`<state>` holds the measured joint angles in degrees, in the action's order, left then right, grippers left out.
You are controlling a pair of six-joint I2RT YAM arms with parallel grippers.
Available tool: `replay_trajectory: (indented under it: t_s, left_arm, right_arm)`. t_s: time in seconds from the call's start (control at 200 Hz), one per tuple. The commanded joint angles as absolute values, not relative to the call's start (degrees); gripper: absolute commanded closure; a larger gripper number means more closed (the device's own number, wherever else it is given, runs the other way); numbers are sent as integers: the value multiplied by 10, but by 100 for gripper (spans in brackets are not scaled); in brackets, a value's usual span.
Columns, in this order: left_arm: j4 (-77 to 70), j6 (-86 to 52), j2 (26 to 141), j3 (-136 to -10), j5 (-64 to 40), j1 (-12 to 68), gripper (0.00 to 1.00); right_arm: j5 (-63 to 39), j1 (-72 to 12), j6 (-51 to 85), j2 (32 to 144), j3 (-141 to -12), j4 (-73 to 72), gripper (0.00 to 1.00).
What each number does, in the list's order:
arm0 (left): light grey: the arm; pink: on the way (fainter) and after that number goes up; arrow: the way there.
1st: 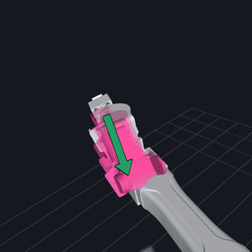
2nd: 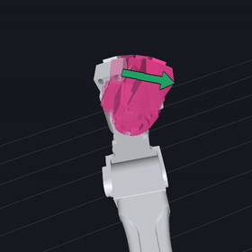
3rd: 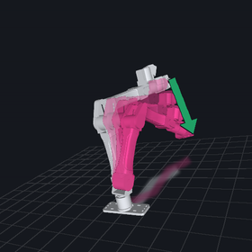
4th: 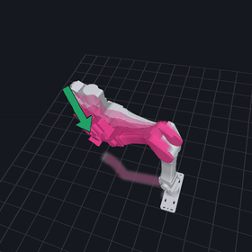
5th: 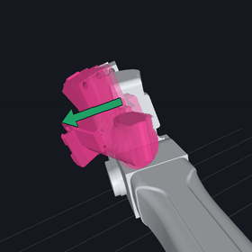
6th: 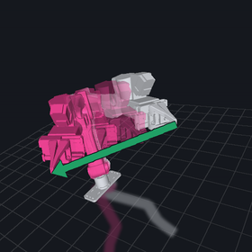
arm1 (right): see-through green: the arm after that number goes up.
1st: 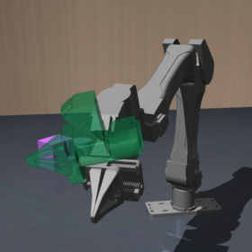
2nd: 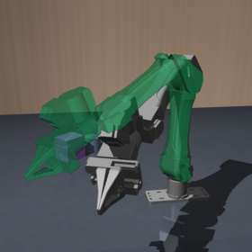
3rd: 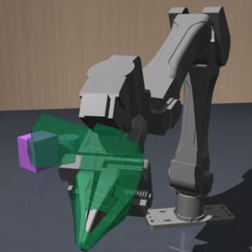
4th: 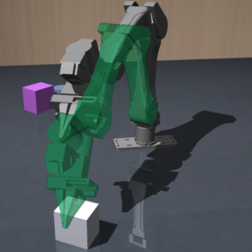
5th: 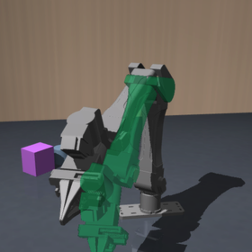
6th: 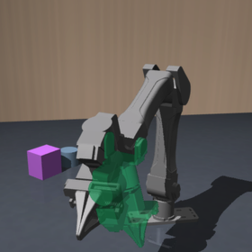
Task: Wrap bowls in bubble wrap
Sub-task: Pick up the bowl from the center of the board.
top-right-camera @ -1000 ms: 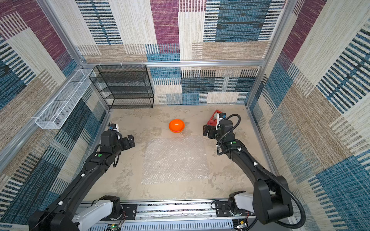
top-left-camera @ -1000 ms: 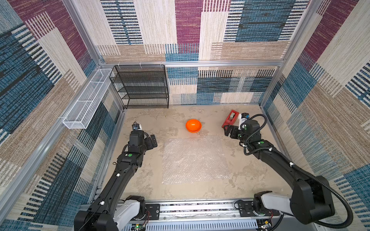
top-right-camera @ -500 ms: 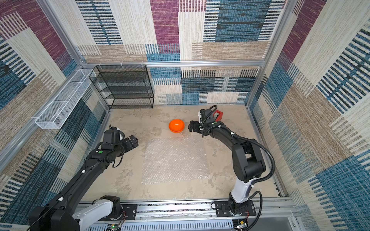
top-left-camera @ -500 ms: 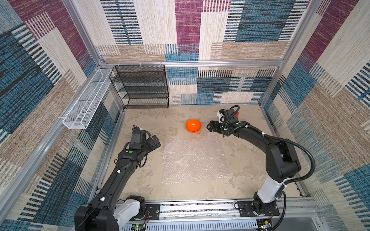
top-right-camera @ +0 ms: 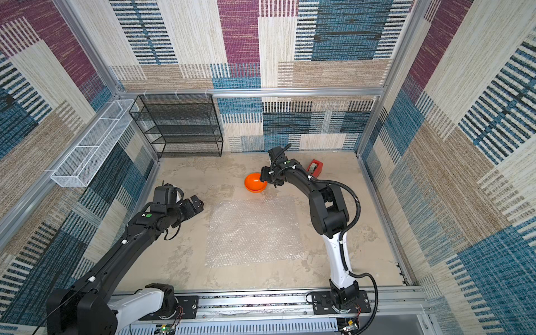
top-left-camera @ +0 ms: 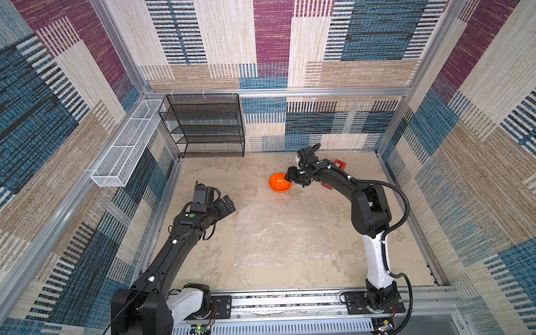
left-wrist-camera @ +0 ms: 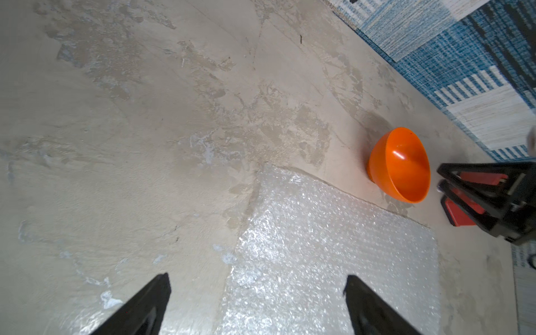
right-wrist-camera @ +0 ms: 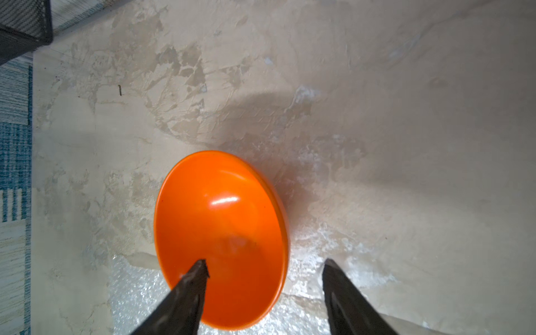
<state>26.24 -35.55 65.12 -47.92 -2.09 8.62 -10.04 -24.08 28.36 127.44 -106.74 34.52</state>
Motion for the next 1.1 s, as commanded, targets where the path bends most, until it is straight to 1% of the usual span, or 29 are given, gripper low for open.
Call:
replay_trajectory:
  t_s: [0.0,0.15,0.396,0.636,0.736,0.831,0.872,1.007,1.097]
  left_arm:
    - [241,-329,640,-476,-40,86,1]
    - [238,-322,619,-463,-26,86,1]
    - [245,-320,618,-462,-29,86,1]
    - [243,-309,589,-449,-18,86,1]
    - [255,-305,586,-452,-13,86,1]
    - [269,-306,587,-456,-1,86,1]
    - [273,-305,588,-458,-2,86,1]
    - [273,-301,586,-459,-14,86,1]
    - [275,-300,582,-458,-13,86,1]
  right_arm:
    - [-83,-243,287,1304,-1100,385,41]
    - [-68,-243,286,1343,-1153,415,47]
    - [-63,-248,280,1385,-1213,443,62]
    - [-67,-252,279,1399,-1231,454,70]
    - [-67,-254,279,1400,-1235,457,79]
    - [-72,-254,280,1400,-1239,459,91]
    - [-73,-254,280,1399,-1241,458,95]
    - [-78,-255,279,1391,-1247,461,100]
    - [-80,-255,276,1381,-1249,468,100]
